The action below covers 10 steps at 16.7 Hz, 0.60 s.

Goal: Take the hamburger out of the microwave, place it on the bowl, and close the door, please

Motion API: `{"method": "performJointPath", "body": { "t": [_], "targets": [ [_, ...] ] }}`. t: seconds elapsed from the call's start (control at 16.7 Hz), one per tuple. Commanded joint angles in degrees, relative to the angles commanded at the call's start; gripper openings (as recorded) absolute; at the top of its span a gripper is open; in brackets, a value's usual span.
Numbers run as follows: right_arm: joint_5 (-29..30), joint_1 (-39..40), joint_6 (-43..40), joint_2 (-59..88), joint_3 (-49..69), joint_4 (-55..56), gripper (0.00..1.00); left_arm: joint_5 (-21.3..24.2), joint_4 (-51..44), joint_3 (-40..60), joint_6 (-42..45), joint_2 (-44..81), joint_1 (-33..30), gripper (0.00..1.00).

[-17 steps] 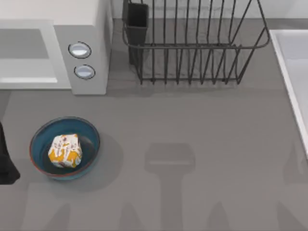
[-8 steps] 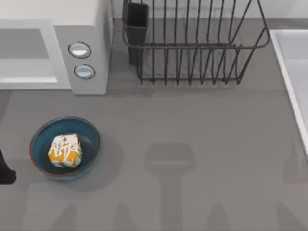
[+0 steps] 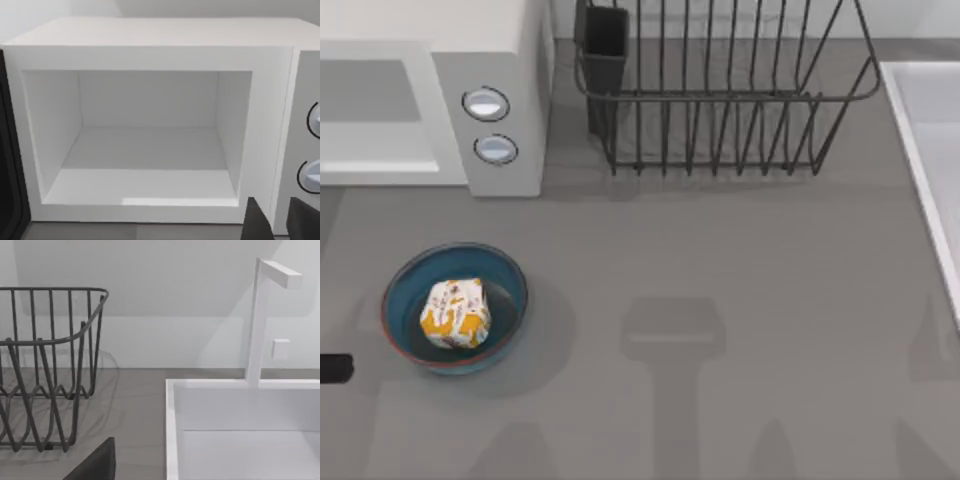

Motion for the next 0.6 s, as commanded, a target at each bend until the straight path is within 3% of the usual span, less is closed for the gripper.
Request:
{"method": "performJointPath", "body": {
  "t": [0.6],
  "targets": [
    [0.0,0.0,0.0,0.0,0.0,0.0,1.0,-0.18,0.16,0.11,0.02,0.21,-0.19,0.0]
  ]
}}
